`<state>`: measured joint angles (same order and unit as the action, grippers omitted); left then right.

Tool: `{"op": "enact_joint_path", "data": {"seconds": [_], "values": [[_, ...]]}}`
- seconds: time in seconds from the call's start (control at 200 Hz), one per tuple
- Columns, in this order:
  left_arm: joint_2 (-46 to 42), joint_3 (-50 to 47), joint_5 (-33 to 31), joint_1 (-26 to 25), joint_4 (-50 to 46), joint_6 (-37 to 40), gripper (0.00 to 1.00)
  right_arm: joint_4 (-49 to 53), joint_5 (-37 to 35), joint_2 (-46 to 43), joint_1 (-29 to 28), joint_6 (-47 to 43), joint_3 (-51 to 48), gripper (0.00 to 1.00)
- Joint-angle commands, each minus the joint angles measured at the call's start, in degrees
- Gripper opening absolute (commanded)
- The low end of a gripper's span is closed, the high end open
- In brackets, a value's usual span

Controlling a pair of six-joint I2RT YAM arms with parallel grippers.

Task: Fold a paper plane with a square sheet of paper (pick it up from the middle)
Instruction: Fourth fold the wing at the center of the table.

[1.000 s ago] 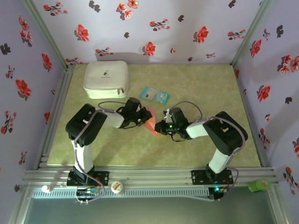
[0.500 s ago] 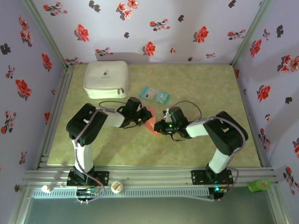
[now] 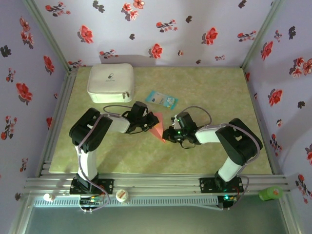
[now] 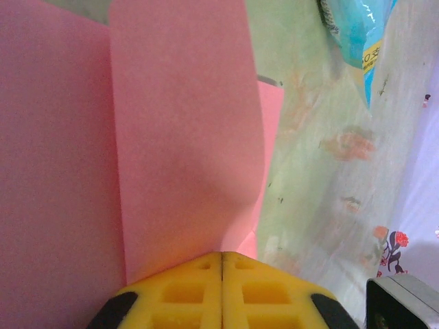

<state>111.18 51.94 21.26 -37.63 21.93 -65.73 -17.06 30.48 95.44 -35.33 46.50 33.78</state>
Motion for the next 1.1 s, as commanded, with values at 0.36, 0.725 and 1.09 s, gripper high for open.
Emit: {"op": "enact_joint_path", "data": {"seconds": [0.36,0.725,1.09], "values": [[1.5,-1.4,-0.1,-0.4,-1.0,1.1,0.06,7.8,1.9,-1.3,0.8,-1.2,2.2,0.19],[1.6,-1.6,-0.1,-0.4,-0.8,1.3,0.06,4.7,3.8,0.4,2.7,2.7,5.3,0.26],[1.8,-1.6,0.0,-0.5,-0.4,1.1,0.06,2.6,4.7,2.1,3.0,3.8,4.8,0.16]]}}
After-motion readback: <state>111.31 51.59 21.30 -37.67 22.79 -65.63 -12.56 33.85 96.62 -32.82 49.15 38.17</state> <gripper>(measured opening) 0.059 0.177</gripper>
